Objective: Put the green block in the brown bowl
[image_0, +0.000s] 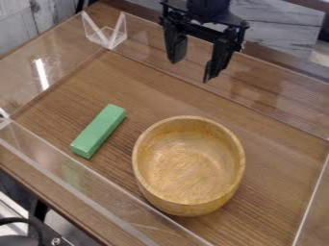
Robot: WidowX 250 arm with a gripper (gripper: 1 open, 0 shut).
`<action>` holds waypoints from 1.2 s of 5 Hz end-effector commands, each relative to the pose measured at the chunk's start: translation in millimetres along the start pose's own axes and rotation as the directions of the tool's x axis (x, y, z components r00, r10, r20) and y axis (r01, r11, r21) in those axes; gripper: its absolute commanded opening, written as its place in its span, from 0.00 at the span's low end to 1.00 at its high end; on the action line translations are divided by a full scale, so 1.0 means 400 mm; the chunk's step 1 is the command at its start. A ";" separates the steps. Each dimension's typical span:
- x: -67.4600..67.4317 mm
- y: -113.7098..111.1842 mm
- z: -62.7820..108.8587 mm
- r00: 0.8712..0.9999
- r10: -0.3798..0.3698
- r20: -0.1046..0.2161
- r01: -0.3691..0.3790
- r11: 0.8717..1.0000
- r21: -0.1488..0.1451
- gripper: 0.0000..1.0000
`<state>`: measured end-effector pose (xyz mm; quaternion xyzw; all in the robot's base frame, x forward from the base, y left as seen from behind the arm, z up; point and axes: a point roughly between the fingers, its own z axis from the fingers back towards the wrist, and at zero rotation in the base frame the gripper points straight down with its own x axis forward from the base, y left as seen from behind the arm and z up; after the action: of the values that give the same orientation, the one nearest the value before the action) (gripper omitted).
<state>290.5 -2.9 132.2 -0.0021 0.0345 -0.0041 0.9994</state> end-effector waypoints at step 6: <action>-0.233 0.276 -0.200 0.970 -0.183 0.162 0.179 0.983 0.043 1.00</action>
<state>187.0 104.4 51.2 -0.0027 -0.0350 -0.0936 0.9950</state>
